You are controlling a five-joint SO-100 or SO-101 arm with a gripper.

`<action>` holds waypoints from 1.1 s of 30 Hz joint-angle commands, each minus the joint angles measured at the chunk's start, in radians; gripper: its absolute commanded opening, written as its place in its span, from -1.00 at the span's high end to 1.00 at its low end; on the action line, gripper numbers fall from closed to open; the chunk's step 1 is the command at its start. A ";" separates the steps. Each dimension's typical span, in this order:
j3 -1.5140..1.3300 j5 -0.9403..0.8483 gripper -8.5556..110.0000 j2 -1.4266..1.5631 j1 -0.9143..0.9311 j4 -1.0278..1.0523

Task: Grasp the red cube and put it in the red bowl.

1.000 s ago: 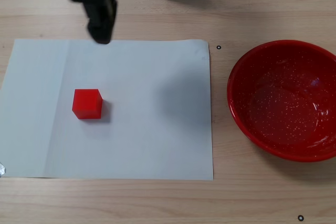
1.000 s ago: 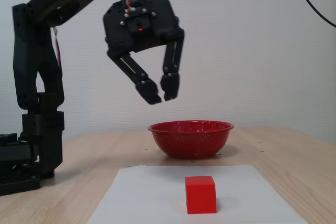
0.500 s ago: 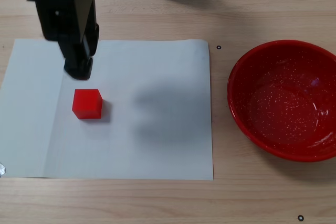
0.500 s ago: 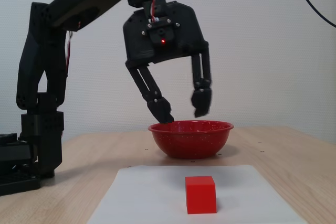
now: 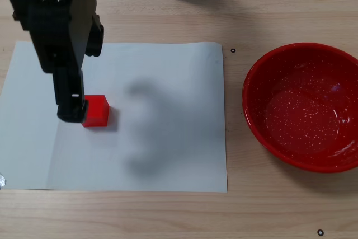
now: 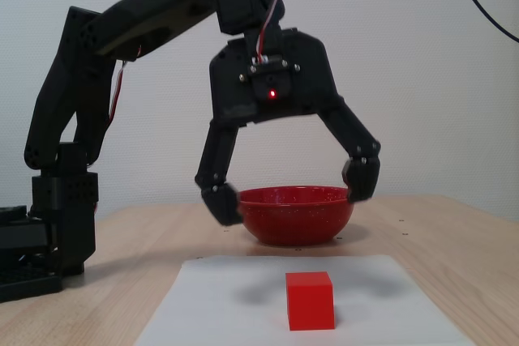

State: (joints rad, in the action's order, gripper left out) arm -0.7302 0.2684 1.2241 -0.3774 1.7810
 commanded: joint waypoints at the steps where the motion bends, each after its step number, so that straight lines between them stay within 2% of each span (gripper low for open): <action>1: 0.109 0.025 -0.18 0.038 -0.011 -0.009; 9: 0.150 0.061 -0.31 -0.043 -0.018 -0.037; 33: 0.374 0.100 -0.35 -0.285 -0.002 0.009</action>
State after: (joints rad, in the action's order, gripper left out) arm -0.4663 0.3574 0.8759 -0.3896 1.7702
